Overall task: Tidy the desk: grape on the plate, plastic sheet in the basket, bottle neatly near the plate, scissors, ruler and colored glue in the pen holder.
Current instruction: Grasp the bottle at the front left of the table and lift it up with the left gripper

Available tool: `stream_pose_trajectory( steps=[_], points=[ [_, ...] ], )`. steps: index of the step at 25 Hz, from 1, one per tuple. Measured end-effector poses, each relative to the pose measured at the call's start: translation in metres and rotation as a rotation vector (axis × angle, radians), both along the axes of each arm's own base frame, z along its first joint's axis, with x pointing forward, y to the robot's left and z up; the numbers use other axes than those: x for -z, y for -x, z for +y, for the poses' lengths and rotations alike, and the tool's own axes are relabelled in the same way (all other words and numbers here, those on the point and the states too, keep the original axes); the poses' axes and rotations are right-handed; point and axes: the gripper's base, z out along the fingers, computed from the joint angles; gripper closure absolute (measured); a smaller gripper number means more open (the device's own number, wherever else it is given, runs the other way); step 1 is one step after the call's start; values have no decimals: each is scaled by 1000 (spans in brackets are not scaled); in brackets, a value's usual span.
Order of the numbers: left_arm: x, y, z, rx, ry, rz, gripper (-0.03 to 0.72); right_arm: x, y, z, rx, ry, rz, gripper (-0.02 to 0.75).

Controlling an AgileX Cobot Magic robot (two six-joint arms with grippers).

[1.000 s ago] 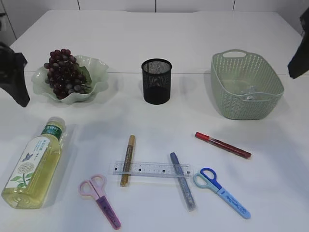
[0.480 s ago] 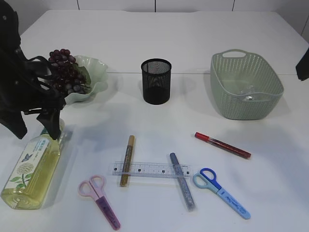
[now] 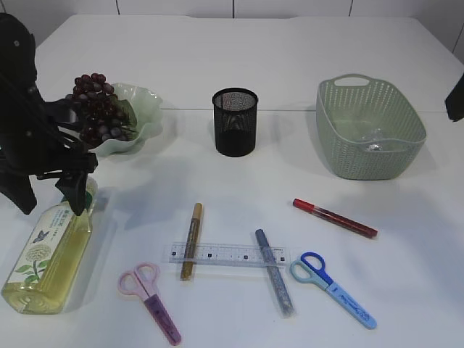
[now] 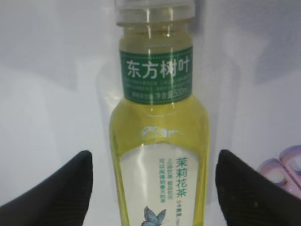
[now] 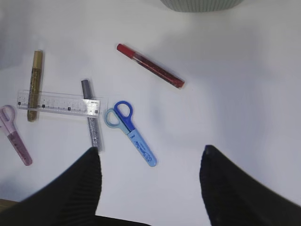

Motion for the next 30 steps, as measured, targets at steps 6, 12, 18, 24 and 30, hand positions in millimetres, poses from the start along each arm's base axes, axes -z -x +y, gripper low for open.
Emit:
stream_pose_trajectory(
  steps=[6,12,18,24,30],
  points=[
    [7,0,-3,-16,23,23,97,0,0,-1,2,13,-2,225],
    [9,-1,-3,-17,24,25,97,0,0,-1,2,14,-2,225],
    [32,-3,-4,-21,17,85,97,0,0,-1,2,16,-2,225],
    [40,-4,-4,-22,14,97,97,0,0,-2,2,18,-2,225],
    [44,-5,-5,-25,17,98,97,0,0,-2,2,20,-2,225]
  ],
)
